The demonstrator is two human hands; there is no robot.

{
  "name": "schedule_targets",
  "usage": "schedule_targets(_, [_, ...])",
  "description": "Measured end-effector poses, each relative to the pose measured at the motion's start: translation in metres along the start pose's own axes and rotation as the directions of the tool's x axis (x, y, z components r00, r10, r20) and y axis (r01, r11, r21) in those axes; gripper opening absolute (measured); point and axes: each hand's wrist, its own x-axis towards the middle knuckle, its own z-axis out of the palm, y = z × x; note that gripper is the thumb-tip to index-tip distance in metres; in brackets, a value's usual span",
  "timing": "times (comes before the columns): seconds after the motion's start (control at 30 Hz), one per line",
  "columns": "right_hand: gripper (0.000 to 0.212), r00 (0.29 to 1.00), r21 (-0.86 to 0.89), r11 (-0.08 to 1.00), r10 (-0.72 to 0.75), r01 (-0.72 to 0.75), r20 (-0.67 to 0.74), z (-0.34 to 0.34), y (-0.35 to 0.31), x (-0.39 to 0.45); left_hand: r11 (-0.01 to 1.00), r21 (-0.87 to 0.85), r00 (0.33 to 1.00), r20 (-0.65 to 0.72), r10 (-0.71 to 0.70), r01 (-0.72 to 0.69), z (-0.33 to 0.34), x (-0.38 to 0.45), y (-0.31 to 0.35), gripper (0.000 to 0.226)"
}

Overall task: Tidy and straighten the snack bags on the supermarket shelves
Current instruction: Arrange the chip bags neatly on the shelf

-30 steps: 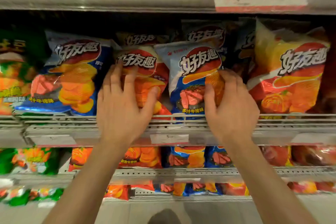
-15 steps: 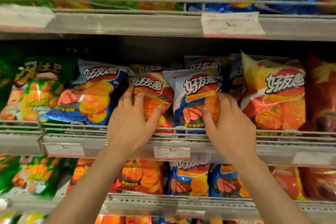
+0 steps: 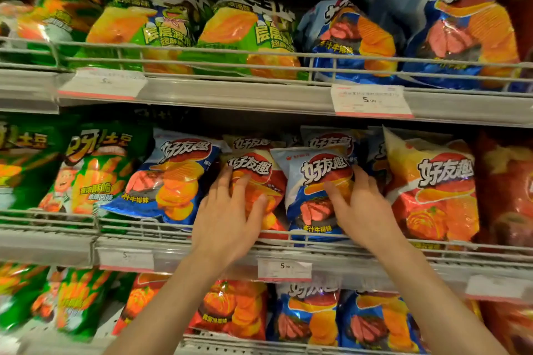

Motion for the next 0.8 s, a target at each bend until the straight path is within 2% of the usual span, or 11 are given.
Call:
schedule_targets(0.2, [0.076, 0.996, 0.082, 0.994, 0.062, -0.068, 0.067, 0.003, 0.002, 0.005, 1.0, -0.028, 1.0, 0.006, -0.008, 0.008, -0.002, 0.001, 0.001, 0.074])
schedule_targets(0.33, [0.067, 0.995, 0.175, 0.98, 0.084, -0.092, 0.053, 0.001, 0.004, 0.006, 0.996, -0.091, 1.0, 0.0, -0.011, 0.011, -0.002, 0.002, -0.001, 0.057])
schedule_targets(0.57, [0.063, 0.989, 0.335, 0.931, 0.151, -0.143, 0.002, -0.008, 0.004, 0.01, 0.98, -0.194, 0.999, 0.018, -0.037, 0.04, -0.006, 0.002, -0.002, 0.048])
schedule_targets(0.7, [0.065, 0.991, 0.294, 0.947, 0.129, -0.131, 0.026, -0.007, 0.003, 0.008, 0.974, -0.225, 1.0, -0.008, -0.019, 0.016, -0.007, 0.001, -0.002, 0.046])
schedule_targets(0.8, [0.069, 0.996, 0.187, 0.978, 0.084, -0.088, 0.029, -0.003, 0.002, 0.001, 0.928, -0.365, 0.996, -0.084, 0.042, -0.07, -0.01, -0.003, -0.006, 0.041])
